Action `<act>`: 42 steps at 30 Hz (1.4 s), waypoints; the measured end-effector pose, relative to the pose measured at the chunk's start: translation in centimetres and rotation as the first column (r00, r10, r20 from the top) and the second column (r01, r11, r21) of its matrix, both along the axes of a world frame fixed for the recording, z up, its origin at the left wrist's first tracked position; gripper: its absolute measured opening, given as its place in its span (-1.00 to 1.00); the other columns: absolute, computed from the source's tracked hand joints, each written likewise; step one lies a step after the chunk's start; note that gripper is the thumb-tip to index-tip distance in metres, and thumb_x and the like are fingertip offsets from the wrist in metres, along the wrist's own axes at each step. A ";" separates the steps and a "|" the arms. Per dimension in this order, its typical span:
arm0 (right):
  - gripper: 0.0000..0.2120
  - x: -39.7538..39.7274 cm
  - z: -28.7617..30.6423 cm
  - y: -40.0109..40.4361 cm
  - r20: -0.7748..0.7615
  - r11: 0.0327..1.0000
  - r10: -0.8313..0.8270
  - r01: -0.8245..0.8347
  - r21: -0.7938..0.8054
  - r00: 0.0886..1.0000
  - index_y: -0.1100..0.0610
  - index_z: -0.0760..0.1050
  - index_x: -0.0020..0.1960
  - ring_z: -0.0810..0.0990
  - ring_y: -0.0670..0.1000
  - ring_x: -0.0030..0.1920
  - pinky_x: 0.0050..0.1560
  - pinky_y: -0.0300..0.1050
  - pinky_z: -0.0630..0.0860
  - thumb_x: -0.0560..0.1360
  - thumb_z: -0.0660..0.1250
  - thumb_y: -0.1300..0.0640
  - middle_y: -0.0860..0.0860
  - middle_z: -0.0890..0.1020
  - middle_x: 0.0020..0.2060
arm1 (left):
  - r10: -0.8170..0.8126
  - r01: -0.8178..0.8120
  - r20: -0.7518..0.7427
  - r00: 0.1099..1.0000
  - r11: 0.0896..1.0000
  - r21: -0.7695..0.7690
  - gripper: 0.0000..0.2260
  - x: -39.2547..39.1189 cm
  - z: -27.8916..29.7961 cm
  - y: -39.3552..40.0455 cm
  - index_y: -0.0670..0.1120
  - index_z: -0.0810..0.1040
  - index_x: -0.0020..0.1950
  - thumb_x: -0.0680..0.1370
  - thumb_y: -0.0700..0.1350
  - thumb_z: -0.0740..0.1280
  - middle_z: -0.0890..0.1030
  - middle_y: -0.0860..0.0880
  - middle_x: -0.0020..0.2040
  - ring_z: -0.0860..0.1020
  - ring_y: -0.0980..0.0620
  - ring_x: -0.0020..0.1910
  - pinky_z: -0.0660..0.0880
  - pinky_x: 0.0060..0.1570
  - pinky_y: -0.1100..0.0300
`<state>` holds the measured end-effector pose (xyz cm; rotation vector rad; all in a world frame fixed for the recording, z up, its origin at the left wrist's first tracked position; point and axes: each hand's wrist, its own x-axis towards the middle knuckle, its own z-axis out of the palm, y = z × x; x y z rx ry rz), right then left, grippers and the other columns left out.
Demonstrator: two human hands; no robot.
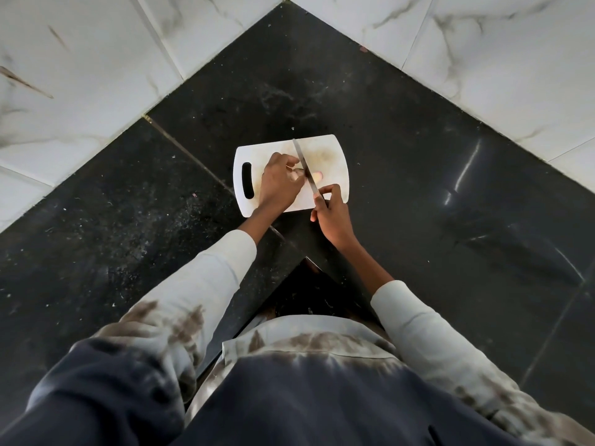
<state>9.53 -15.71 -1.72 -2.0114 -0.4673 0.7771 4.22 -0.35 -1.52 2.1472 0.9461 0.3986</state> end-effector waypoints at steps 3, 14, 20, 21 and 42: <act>-0.91 0.1 -0.1 -0.2 0.013 1.000 0.008 -0.008 0.014 1.000 -0.02 0.31 0.20 0.60 -0.07 -0.33 -0.13 0.01 0.61 0.74 0.18 0.01 -0.01 0.62 -0.32 | 0.036 -0.036 -0.010 0.999 0.999 -0.025 -0.74 -0.7 -0.6 -0.1 -0.07 0.70 0.17 0.52 -0.06 0.57 0.72 0.04 0.09 0.65 0.13 0.01 0.51 -0.02 0.41; -0.90 -0.2 0.2 0.3 0.049 0.994 0.079 -0.082 0.069 0.996 0.07 0.30 0.20 0.53 -0.13 -0.39 -0.31 -0.26 0.44 0.75 0.16 0.05 0.00 0.58 -0.34 | -0.018 0.021 0.043 0.999 0.997 -0.077 -0.70 -2.0 -0.7 0.2 -0.12 0.70 0.28 0.57 -0.10 0.52 0.75 -0.02 0.15 0.71 0.09 0.11 0.63 0.18 0.24; -0.92 -0.2 0.0 0.5 0.101 0.996 0.035 -0.043 0.074 0.994 0.01 0.27 0.17 0.50 -0.01 -0.36 -0.31 -0.06 0.45 0.75 0.18 0.05 0.10 0.57 -0.30 | 0.002 0.001 0.047 0.999 0.998 -0.067 -0.67 -1.9 -0.6 0.3 -0.15 0.68 0.31 0.55 -0.16 0.55 0.75 -0.04 0.16 0.69 0.09 0.11 0.58 0.21 0.26; -0.91 -0.3 0.0 0.4 0.111 0.997 0.027 -0.035 0.072 0.993 0.00 0.27 0.16 0.48 0.04 -0.36 -0.31 -0.01 0.44 0.74 0.18 0.05 0.15 0.57 -0.29 | 0.006 -0.001 0.056 0.998 0.997 -0.075 -0.67 -1.8 -0.6 0.3 -0.14 0.67 0.31 0.55 -0.17 0.55 0.75 -0.03 0.15 0.69 0.09 0.11 0.60 0.21 0.25; -0.81 -1.1 1.1 0.3 0.229 0.993 0.121 -0.114 -0.043 0.966 0.09 0.31 0.32 0.52 -0.02 -0.36 -0.35 -0.14 0.46 0.73 0.22 0.14 -0.07 0.49 -0.29 | 0.057 -0.056 0.041 0.998 0.998 -0.025 -0.82 -1.1 -1.1 0.5 -0.17 0.70 0.09 0.51 -0.34 0.52 0.75 -0.07 0.03 0.68 0.05 -0.02 0.61 0.04 0.33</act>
